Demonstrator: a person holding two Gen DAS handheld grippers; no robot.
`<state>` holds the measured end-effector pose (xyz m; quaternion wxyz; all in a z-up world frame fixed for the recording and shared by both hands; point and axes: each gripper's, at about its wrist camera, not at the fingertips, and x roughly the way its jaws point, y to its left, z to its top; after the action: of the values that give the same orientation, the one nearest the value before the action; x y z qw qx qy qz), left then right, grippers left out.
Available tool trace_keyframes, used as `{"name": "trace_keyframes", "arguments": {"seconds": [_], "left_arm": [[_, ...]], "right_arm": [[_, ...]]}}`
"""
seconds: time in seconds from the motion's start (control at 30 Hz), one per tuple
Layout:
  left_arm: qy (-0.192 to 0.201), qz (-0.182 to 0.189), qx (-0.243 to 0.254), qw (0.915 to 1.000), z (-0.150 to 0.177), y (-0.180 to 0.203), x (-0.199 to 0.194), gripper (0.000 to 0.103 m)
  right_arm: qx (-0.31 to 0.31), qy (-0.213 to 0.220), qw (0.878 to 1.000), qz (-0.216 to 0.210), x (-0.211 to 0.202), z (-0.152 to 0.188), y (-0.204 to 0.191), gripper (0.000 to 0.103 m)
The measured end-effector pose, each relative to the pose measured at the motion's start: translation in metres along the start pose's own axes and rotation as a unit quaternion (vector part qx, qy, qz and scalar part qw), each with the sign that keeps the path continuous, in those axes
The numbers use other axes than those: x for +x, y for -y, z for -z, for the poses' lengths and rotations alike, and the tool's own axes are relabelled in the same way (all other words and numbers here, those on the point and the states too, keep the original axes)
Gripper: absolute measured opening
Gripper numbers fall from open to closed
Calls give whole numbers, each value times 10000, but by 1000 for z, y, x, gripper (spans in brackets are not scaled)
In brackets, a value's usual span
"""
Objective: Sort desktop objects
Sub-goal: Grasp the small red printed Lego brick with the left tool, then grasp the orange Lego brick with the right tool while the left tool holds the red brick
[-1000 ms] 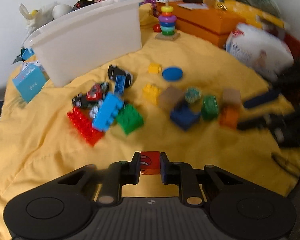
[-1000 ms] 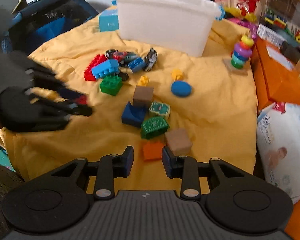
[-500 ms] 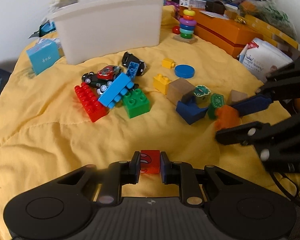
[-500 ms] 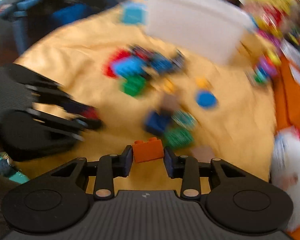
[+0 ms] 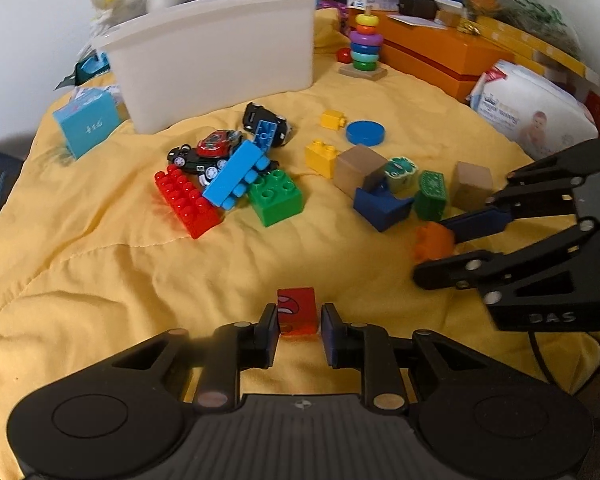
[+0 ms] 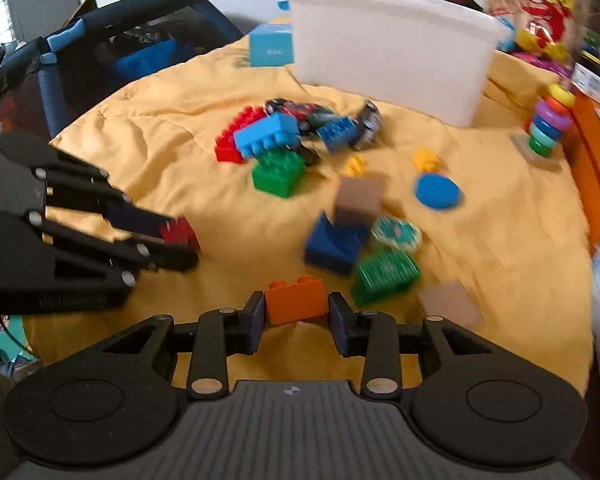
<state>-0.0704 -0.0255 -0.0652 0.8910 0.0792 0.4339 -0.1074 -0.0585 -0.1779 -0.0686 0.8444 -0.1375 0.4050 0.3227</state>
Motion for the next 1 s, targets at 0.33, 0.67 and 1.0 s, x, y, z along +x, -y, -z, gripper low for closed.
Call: {"name": "trace_keyframes", "arguments": {"seconds": [0.33, 0.67, 1.0], "left_arm": [[-62, 49, -20, 10000, 4, -10, -8, 35], [-19, 70, 181, 9998, -2, -9, -8, 35], [-83, 100, 365, 9992, -2, -9, -5, 35]], "right_arm": [[20, 202, 9993, 317, -21, -15, -10, 49], [133, -702, 9932, 917, 2, -26, -24, 32], [-480, -392, 9960, 641, 2, -23, -42, 9]]}}
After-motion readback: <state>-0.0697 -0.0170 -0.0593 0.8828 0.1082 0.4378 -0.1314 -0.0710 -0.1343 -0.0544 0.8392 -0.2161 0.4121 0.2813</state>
